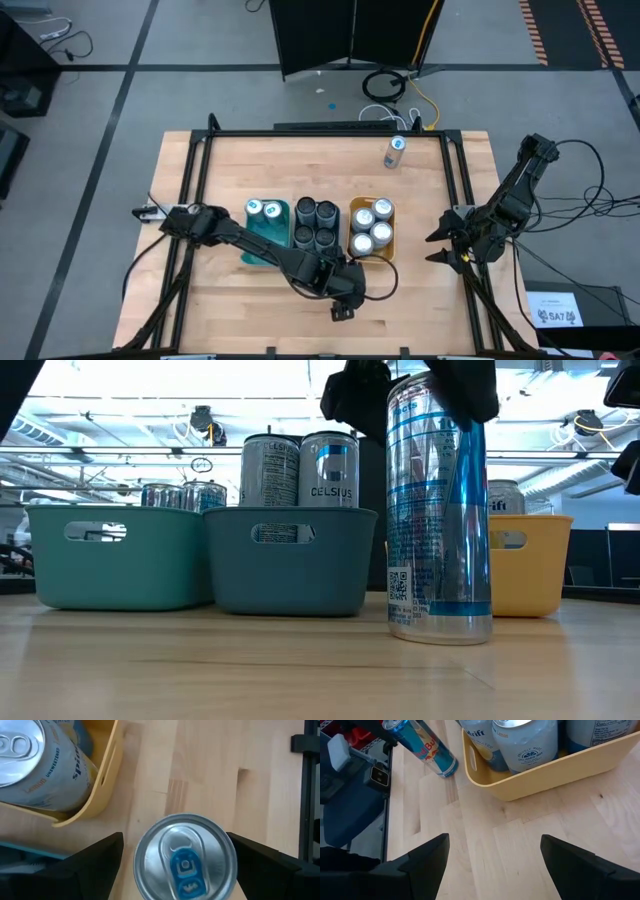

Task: Sort soda cans
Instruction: Put the bottom blue soda can into the green bin

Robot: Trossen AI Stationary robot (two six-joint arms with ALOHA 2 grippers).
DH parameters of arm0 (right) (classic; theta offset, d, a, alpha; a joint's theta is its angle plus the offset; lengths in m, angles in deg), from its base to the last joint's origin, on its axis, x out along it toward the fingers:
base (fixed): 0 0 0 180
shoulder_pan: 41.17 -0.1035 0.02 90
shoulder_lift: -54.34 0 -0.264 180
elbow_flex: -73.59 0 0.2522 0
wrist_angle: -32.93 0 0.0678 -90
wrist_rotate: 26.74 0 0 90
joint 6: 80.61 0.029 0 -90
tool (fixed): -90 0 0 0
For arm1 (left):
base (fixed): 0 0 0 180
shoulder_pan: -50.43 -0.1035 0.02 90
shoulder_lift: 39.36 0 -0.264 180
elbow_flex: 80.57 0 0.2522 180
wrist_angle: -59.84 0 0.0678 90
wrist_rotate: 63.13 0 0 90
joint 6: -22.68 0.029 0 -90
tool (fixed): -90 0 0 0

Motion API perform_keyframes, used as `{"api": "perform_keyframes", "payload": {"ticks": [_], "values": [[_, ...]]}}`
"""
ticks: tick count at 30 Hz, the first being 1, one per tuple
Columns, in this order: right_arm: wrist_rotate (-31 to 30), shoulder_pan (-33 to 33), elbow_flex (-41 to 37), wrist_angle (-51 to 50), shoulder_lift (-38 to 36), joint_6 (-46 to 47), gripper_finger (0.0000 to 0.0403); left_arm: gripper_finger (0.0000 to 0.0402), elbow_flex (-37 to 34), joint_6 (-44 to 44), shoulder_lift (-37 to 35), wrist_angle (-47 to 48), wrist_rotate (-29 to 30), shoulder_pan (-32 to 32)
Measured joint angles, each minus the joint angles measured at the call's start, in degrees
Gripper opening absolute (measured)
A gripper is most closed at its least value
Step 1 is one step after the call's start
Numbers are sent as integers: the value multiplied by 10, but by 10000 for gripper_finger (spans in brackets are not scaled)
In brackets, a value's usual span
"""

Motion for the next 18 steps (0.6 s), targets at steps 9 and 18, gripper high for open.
{"api": "perform_keyframes", "payload": {"ticks": [9,18], "values": [[0,0,0,-3,0,0,306,330,0,0,0,5,1,-1],[0,0,0,-4,0,-13,306,278,0,0,0,0,-2,-7]]}}
